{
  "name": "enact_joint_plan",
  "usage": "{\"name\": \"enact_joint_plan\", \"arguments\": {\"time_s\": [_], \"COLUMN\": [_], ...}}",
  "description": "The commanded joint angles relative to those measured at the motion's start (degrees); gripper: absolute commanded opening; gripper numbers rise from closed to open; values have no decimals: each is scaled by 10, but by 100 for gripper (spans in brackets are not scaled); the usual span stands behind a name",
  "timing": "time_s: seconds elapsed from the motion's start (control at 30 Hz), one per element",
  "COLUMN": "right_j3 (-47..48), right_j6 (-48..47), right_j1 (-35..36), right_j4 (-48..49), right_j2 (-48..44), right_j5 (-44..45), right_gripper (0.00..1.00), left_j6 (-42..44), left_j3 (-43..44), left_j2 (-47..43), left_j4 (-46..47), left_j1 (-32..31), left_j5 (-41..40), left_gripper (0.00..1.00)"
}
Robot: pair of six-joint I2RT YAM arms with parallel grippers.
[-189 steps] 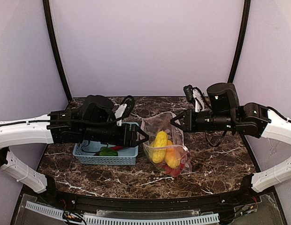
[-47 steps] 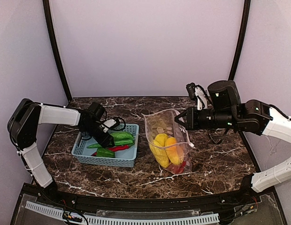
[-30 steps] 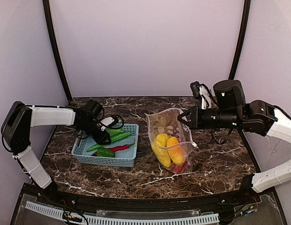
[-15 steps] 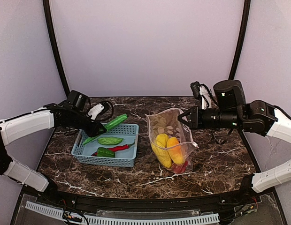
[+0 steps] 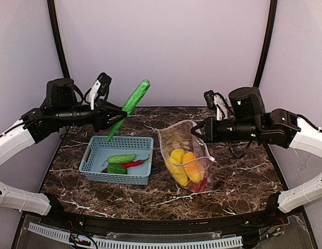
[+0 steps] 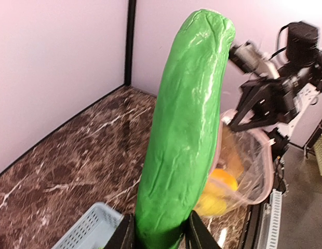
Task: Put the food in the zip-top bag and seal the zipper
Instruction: Pick up the fake vegetable from the bin, then place the fake vegetable in the zipper food storage bag.
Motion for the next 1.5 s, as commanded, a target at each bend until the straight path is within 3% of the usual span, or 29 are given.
{"name": "enact_joint_plan", "arguments": {"time_s": [0.0,0.2,0.67,0.93,1.33,1.47], "right_j3": [19,23,32,33,36,34], "right_j6": [1,3,6,17,25,25], "right_j1": [-4,-4,-4,-5,-5,-6], "right_j4": [33,37,36,35,37,35], "right_j2": [13,13,8,-14,-22,-29], "right_j5": [-19,-23,-17,-12,-20,-16], "right_gripper": [0,0,0,0,0,0], "left_j6": [-53,-91,-110,-106,-24,-3], "left_j3": [53,70,67,3,-17,-22], "left_j2": [6,32,144,177,206,210], "left_j4": [94,255,443,475,376,345], "left_j1": [-58,-134,-225,-228,-229,-229], "left_j5": [23,13,-8,-6,-46,-63], "left_gripper": [24,23,22,21,21,27]}}
